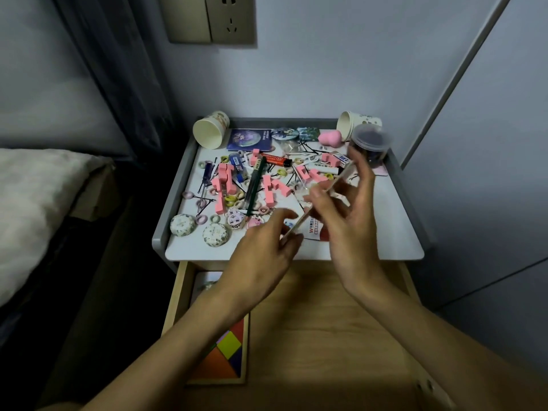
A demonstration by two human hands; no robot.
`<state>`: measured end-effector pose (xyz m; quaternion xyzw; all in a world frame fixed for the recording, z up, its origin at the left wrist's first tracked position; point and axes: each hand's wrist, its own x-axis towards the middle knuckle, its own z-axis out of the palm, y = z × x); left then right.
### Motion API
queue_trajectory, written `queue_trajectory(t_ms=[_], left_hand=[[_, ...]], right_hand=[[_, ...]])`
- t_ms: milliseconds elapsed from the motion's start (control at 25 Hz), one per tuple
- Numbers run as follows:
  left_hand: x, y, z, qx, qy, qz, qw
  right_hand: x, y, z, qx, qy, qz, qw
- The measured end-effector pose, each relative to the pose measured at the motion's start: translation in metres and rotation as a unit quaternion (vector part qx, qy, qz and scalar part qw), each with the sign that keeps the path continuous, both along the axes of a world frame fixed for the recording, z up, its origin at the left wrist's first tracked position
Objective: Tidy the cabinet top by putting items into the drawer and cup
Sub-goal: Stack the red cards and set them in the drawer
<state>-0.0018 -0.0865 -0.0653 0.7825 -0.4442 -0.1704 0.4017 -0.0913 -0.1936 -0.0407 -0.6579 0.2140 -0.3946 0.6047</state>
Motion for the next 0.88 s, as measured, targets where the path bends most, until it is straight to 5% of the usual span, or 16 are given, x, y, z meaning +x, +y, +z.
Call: queue_trajectory(t_ms=[120, 280, 400, 560, 640, 800, 880], left_hand=[[-0.004, 0.004, 0.002, -0.055, -0.154, -0.012, 0.986], [-0.001, 0.008, -0.001, -0.028, -0.199, -0.046, 0.978], [0.001, 0.010, 0.002, -0.042, -0.117, -0.036, 0.992], [-0.006, 0.017, 0.020, -0.067, 0.211, -0.025, 0.975], [-0.011, 0.027, 0.027, -0.046, 0.297, -0.050, 0.953], [0.009, 0.062, 0.039, 0.086, 0.261, -0.098, 0.956], [0.033, 0.084, 0.032, 0.150, 0.171, -0.012, 0.974]], right_hand=[[-0.001, -0.001, 0.001, 0.033, -0.030, -0.032, 0.999], [-0.004, 0.002, -0.004, 0.096, -0.045, -0.024, 0.994], [-0.008, 0.001, -0.009, 0.175, -0.045, 0.031, 0.983], [-0.023, 0.007, -0.014, 0.126, 0.062, 0.085, 0.986], [-0.029, 0.011, -0.018, 0.121, 0.087, 0.081, 0.985], [-0.044, 0.022, -0.023, 0.118, 0.119, 0.102, 0.981], [-0.060, 0.033, -0.032, 0.056, 0.204, 0.133, 0.968]])
